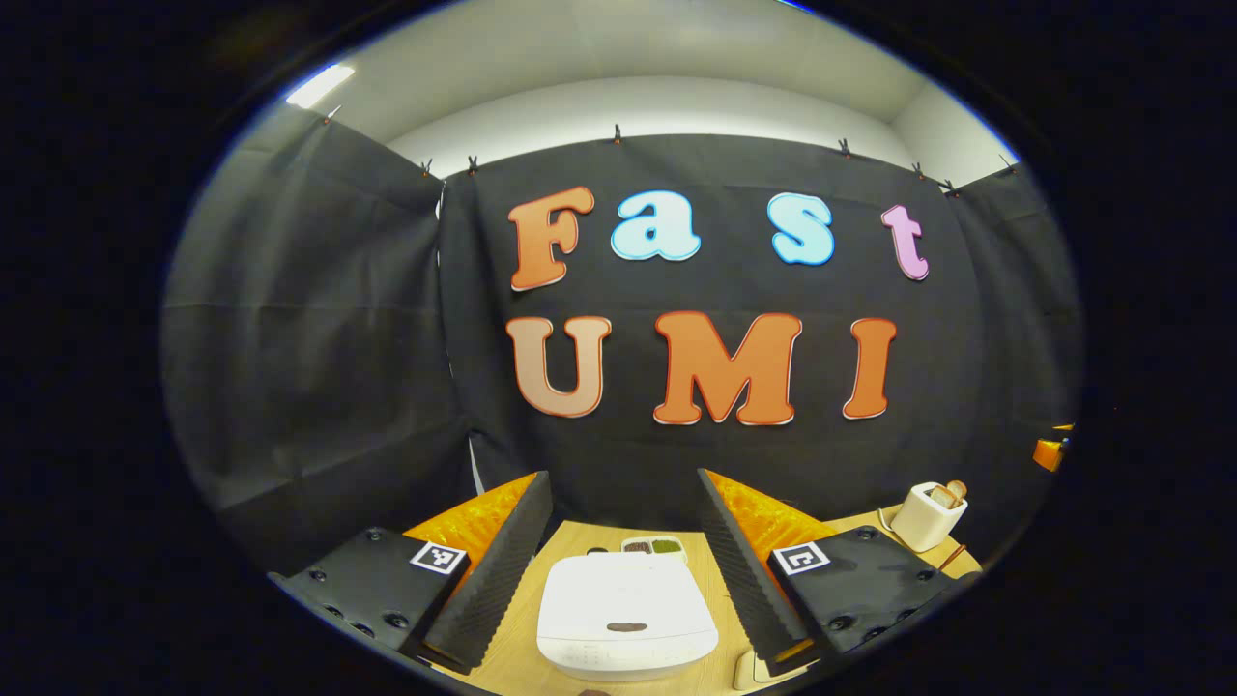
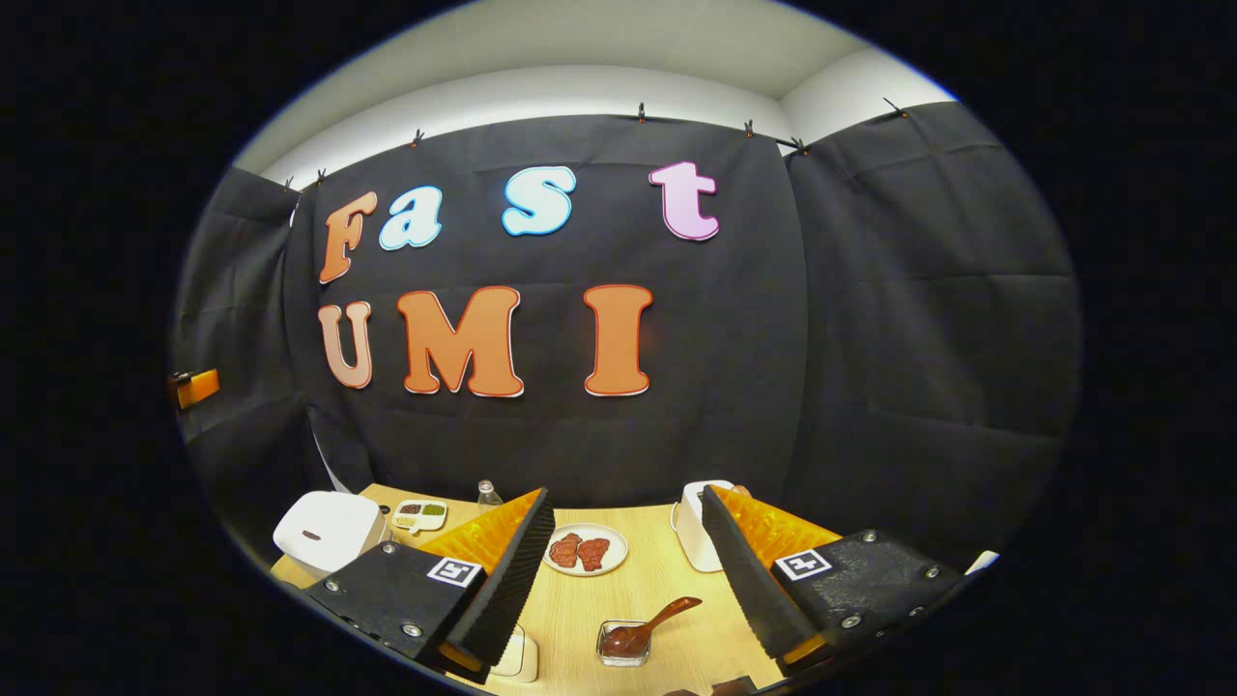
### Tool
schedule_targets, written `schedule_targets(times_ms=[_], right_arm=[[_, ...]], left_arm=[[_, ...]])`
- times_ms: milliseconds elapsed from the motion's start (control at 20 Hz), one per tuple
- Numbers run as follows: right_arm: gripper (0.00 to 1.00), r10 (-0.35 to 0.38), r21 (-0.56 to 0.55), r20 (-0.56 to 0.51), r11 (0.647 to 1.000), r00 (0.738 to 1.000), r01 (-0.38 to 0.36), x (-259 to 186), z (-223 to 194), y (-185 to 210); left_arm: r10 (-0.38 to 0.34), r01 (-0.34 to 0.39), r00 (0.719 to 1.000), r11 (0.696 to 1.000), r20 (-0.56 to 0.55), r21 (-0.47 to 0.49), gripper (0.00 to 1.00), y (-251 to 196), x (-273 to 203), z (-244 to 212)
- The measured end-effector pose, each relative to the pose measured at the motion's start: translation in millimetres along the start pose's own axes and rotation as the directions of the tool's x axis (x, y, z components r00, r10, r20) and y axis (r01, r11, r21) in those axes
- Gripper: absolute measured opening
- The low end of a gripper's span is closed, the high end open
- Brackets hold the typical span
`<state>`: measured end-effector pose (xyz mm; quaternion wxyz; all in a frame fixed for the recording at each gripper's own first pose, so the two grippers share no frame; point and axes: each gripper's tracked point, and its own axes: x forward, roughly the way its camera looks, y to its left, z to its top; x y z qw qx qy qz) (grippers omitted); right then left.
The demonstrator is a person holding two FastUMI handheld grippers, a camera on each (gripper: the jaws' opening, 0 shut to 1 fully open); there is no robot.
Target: Close the left gripper, press the button to open the rice cooker; take a wooden spoon from the chopstick holder with the right hand, scoop a spoonful of rice and pour it into the rice cooker, then put the wooden spoon back into the chopstick holder.
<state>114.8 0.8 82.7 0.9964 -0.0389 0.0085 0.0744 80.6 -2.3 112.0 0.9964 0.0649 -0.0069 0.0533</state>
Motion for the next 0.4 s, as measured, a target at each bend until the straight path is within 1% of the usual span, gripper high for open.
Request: schedule_targets(times_ms=[150,400], right_arm=[[0.95,0.002,0.002,0.024,1.0,1.0,-0.002,-8,9,-3],[0.95,0.003,0.002,0.045,1.0,0.999,-0.003,-14,14,-13]], left_arm=[[0.005,-0.005,0.999,1.0,0.034,-0.01,0.99,0,-18,13],[0.023,-0.023,0.999,0.999,0.025,-0.03,0.99,3,-29,8]])
